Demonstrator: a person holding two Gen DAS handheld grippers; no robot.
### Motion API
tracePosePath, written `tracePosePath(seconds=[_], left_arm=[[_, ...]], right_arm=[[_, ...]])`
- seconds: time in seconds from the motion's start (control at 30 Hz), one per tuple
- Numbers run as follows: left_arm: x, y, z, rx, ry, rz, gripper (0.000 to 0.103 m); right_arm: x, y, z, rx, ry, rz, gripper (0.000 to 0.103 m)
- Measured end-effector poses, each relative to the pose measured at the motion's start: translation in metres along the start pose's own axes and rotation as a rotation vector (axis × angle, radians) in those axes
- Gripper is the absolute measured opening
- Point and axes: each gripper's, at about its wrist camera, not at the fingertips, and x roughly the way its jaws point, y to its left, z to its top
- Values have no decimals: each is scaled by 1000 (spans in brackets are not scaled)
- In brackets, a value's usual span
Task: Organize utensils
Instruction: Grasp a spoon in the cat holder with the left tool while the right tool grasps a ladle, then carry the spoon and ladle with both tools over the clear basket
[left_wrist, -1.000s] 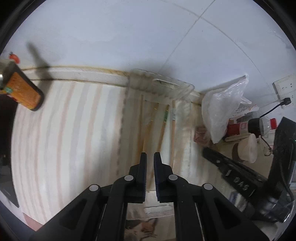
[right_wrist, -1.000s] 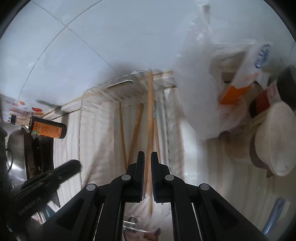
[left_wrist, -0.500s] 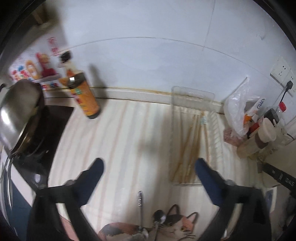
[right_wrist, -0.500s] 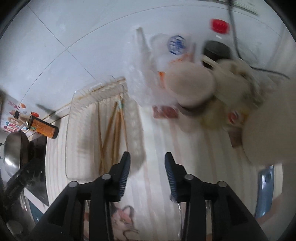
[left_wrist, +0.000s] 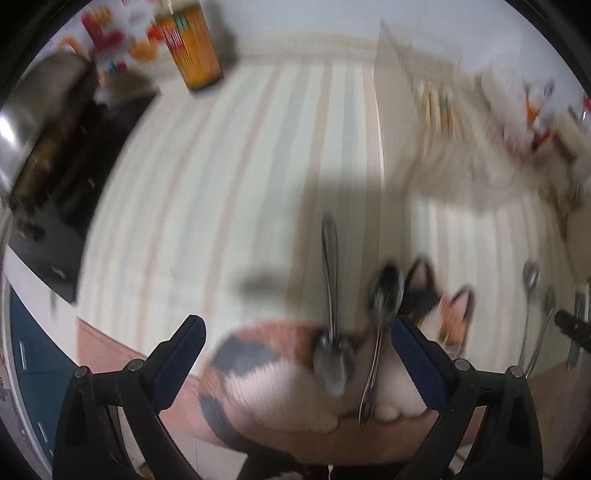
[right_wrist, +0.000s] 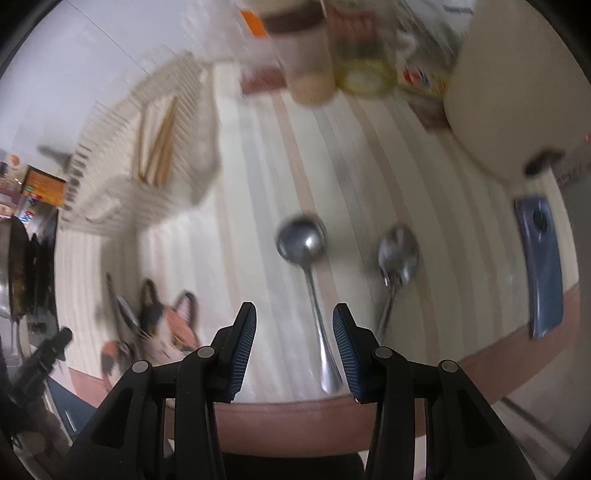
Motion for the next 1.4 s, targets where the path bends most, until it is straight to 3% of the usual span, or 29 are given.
tracePosePath(seconds=[0.17, 0.3, 0.33, 0.4, 0.47, 0.5, 0.57, 0.7, 0.77, 0.83, 0.87, 1.07, 1.4], left_arm=[[41, -12, -15, 26, 120, -38, 99], [59, -23, -15, 50, 150, -49, 95], [62, -24, -15, 54, 156, -53, 83], [66, -23, -13, 36, 167, -81, 74], [64, -23, -12, 42, 146, -51, 53], [62, -21, -12, 44, 137, -37, 49], [60, -16, -12, 35, 125, -36, 31], [59, -10, -11, 19, 122, -54, 31], [59, -8, -11, 13, 118, -52, 31], [54, 1, -19, 2, 119, -59, 31], [53, 4, -24, -1, 120, -63, 31], [37, 15, -26, -33, 95, -74, 31], [-11, 23, -32, -47, -4, -104, 31]], right_arm=[[21, -9, -11, 7, 33, -27, 45], [30, -11, -15, 2, 43, -39, 45], [32, -12, -15, 3, 39, -36, 45], [37, -9, -14, -6, 38, -35, 45], [40, -2, -10, -15, 22, -51, 45], [42, -1, -8, -12, 7, -67, 45], [48, 3, -2, -8, -17, -84, 45], [54, 16, 6, -52, -82, -149, 45], [56, 23, 7, -64, -101, -207, 33], [58, 30, 11, -76, -104, -213, 7], [58, 31, 12, -79, -101, -216, 4], [51, 15, 11, -10, -78, -101, 2], [11, -8, 2, 72, -123, 44, 0]])
